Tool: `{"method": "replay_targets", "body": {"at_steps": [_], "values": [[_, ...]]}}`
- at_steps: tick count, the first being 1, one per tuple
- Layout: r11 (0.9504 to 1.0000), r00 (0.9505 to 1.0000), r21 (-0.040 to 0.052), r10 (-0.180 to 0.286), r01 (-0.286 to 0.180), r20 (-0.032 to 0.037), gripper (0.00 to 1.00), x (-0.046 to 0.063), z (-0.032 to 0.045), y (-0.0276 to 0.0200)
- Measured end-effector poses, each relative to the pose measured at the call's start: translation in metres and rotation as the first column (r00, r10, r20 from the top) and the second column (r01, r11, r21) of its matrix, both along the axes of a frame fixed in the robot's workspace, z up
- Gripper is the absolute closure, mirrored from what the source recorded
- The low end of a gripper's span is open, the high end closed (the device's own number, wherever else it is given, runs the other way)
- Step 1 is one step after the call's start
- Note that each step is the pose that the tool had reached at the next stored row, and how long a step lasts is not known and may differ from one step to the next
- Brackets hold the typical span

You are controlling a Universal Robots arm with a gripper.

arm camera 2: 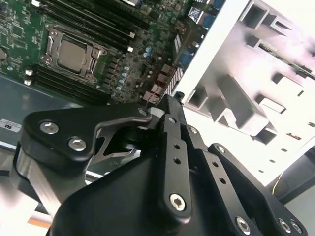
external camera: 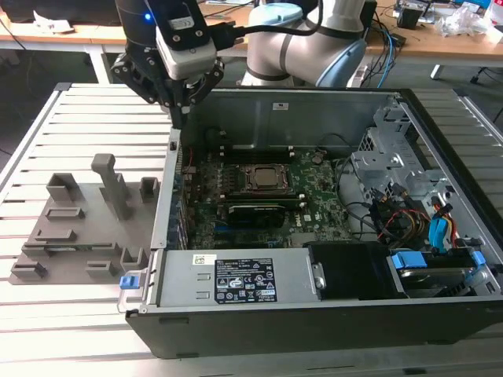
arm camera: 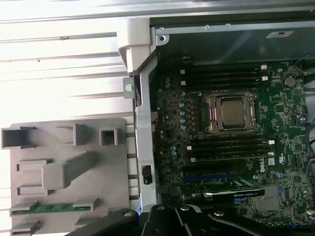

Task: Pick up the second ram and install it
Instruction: 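Reach for the second ram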

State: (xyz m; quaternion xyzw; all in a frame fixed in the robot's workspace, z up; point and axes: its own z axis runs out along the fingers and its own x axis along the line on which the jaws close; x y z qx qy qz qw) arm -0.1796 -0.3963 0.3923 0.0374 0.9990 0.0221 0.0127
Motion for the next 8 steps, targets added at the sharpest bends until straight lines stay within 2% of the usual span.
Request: {"method": "replay_targets", "body": {"at_steps": [3,8], "values": [[1.0,1.0,0.0001,0.0,0.0,0.0001,0.89,-0.004,-0.0004,0.0001],[1.0,1.0,0.0,0.0,0.0,0.0,0.89,-0.022,-0.0022,0.0007]]}}
